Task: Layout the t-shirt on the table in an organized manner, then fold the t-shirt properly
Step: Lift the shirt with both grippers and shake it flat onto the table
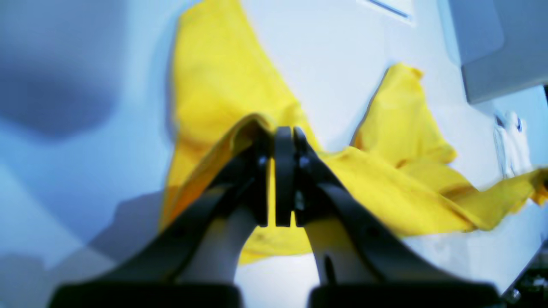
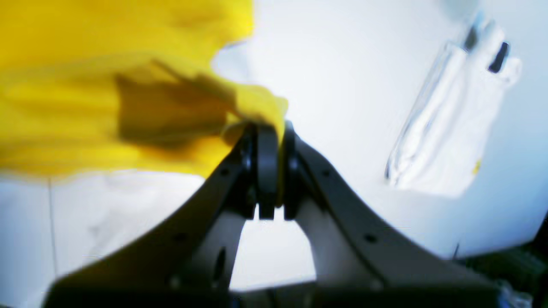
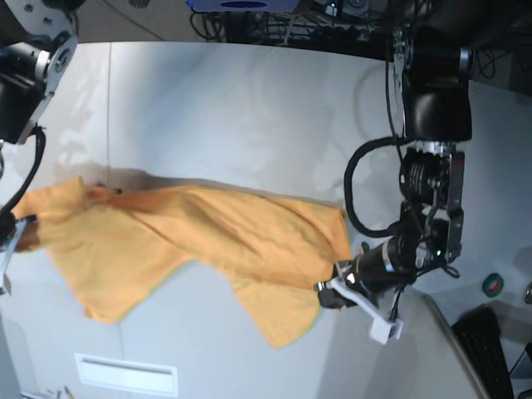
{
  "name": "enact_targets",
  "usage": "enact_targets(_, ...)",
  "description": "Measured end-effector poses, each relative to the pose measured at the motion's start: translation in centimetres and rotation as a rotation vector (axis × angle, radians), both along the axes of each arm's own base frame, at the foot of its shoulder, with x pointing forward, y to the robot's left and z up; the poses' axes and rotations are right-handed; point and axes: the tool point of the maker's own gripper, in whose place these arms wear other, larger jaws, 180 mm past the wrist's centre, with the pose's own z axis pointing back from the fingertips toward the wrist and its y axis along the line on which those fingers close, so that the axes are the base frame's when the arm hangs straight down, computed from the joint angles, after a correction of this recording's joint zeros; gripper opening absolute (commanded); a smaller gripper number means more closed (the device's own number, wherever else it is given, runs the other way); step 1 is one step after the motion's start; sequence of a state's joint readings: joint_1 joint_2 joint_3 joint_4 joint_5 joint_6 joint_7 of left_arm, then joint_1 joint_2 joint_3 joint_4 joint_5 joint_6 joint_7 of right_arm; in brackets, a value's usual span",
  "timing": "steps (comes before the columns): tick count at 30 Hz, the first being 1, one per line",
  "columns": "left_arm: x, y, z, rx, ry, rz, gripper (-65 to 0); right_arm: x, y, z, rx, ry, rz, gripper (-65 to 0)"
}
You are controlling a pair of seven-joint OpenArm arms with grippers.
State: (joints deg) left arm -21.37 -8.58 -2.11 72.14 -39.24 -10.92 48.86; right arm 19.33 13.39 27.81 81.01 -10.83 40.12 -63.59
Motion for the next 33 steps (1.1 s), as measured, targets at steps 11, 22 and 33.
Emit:
enact_targets(11, 12.8, -1.0, 10.3, 0.044, -0.226, 0.031, -65.0, 11.1, -3.0, 9.0, 0.091, -0.292, 0.020, -65.0)
enact_targets(22, 15.7, -3.2, 31.8, -0.039, -0.671, 0.018, -65.0, 11.3, -6.3, 32.1, -0.189, -0.818, -0.010, -65.0)
enact_targets(33, 1.5, -2.7, 12.6, 0.057, -0.360, -0.106, -65.0, 0.4, -1.7, 9.8, -0.170, -0.325, 0.027, -65.0)
